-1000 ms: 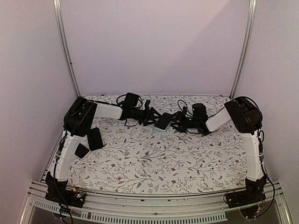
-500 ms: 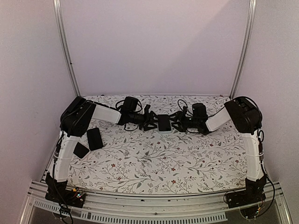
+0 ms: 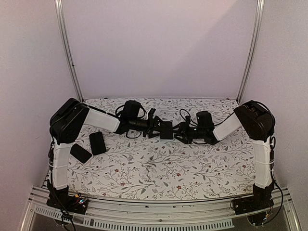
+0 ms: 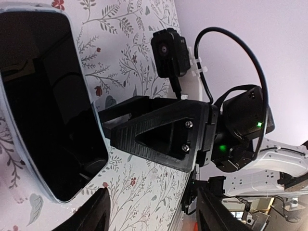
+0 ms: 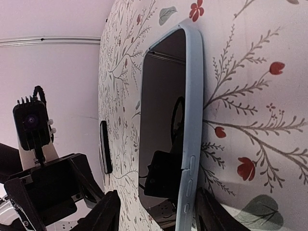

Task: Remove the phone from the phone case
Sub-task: Move the phone with the phone case to the center of the board.

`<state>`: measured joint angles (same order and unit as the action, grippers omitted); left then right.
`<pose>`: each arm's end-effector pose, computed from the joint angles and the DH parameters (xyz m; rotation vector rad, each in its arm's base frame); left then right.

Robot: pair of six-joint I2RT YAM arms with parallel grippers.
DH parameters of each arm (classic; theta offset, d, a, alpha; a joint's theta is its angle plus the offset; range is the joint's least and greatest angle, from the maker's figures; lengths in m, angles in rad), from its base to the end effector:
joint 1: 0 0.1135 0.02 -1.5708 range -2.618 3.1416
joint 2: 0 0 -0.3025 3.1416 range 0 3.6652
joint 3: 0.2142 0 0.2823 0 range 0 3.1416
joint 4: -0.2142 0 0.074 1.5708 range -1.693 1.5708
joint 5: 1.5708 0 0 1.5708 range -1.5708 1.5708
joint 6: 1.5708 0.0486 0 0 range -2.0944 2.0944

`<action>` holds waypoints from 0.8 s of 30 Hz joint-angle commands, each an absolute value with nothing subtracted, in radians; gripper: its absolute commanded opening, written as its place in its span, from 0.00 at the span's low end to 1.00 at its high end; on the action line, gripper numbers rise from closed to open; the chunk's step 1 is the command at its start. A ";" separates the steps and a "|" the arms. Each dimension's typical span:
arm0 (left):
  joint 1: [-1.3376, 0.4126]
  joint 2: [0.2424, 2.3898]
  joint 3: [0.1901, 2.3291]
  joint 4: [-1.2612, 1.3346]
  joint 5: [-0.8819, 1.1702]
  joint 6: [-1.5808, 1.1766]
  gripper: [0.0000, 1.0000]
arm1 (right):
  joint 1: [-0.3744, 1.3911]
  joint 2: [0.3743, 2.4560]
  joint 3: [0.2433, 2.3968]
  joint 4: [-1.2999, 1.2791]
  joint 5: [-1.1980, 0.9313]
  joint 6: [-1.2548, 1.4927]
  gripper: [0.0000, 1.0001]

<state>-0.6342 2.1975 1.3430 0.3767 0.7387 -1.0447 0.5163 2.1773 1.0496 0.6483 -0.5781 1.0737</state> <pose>0.4006 -0.3353 0.1393 0.0632 2.4271 -1.6810 0.3927 0.2535 0.0857 0.2357 2.3479 1.4902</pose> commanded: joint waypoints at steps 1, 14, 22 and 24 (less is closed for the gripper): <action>-0.614 2.125 1.337 0.297 0.659 -0.960 0.62 | 0.501 2.161 1.015 0.572 -0.570 1.053 0.55; -0.551 2.378 1.705 -0.061 0.494 -0.735 0.62 | 0.486 2.247 1.233 0.277 -0.372 0.925 0.66; -0.561 2.468 1.811 -0.111 0.520 -0.768 0.63 | 0.521 2.280 1.340 0.124 -0.384 0.856 0.69; -0.570 2.475 1.804 -0.095 0.545 -0.787 0.63 | 0.530 2.296 1.361 0.119 -0.410 0.856 0.69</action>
